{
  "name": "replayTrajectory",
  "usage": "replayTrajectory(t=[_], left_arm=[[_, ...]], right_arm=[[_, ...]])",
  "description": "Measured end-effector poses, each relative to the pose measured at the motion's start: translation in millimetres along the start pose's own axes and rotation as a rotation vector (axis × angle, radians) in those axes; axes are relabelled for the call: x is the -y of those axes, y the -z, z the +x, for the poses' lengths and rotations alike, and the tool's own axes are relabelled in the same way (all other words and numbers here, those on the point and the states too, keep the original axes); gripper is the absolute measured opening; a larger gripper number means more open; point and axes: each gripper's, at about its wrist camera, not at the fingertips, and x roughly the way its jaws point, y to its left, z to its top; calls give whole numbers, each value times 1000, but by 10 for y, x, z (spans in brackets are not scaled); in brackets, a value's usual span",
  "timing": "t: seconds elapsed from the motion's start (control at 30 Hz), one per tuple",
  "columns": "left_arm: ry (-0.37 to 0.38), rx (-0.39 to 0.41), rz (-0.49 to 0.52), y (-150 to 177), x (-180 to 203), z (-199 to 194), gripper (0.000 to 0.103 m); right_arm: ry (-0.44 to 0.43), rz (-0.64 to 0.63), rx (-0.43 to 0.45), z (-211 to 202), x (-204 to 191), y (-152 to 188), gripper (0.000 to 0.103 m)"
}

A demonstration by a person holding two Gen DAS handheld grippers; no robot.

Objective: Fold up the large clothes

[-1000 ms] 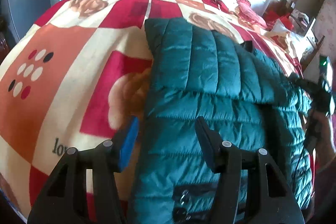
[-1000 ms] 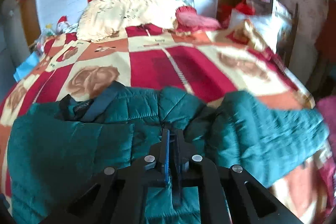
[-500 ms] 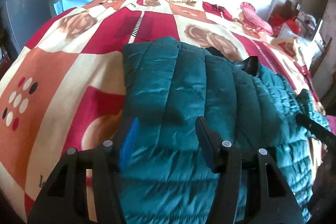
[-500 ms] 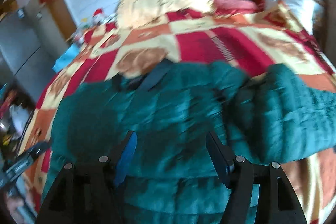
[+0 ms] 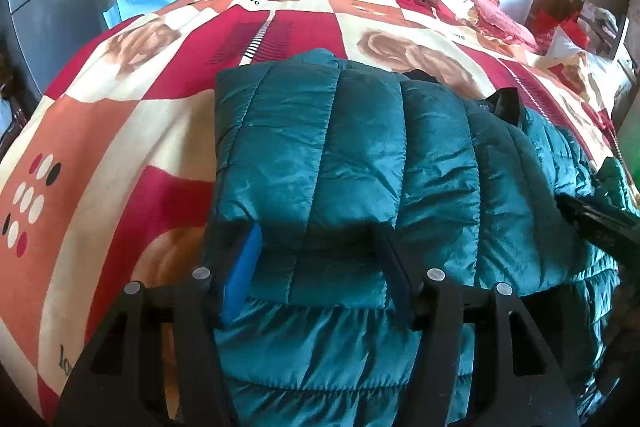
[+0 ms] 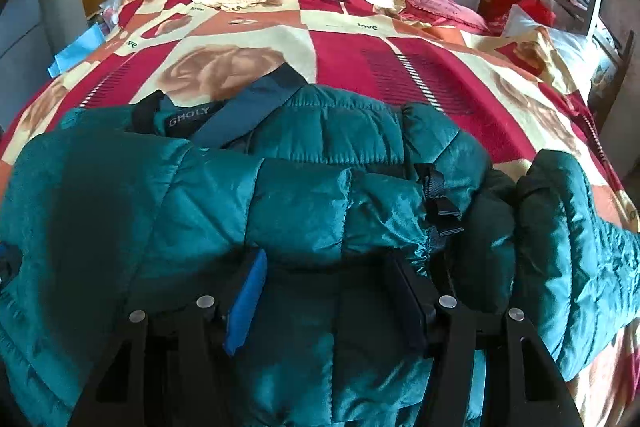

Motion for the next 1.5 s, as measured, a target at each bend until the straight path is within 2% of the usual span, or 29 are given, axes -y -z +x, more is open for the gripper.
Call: replayTrajectory(t=[0.17,0.33,0.4,0.53,0.63,0.7,0.83,1.0,1.07,1.1,1.17,1.2,1.27,1.4,1.43,1.5], left_arm=[[2,-2,-10,-8,0,9,59],[-7,0,-6,0,18,19,61],[-9,0,-6,0,24,23,61],[-7,2,3,1,22,24,61],[16,-7,2,-25,-26,-25,61],[51,-4,-41,-42,-132,-86,61],[61,-15,-83,-35,-255,-105,61],[76,18,-120,-61,-343,-192,61],[90,25,-143,-90,-379,-215,61],[92,24,-147,-99,-388,-217,61],[93,19,-149,-101,-397,-208,61],[91,13,-147,-96,-402,-197,61],[84,9,-148,-84,-423,-197,61],[80,48,-203,-45,-621,-313,61],[77,51,-213,-33,-666,-332,61],[58,52,-236,10,-817,-374,61]], right_arm=[[-74,58,30,-360,43,52,59],[-116,56,72,-648,76,156,59],[-123,41,47,-593,41,184,59],[-83,4,-23,-323,-31,283,59],[-78,-3,-23,-282,-38,320,59],[-73,-10,-28,-346,-41,312,59],[-94,6,21,-532,20,299,59],[-131,71,39,-594,90,222,59],[-98,76,47,-600,104,192,60],[-73,90,57,-605,147,176,61],[-45,160,71,-600,319,154,74],[-33,189,69,-590,386,154,75],[-16,231,45,-515,514,142,75],[-37,265,-24,-282,609,124,75],[-57,271,-32,-243,612,120,74],[-97,265,-37,-190,586,128,54]])
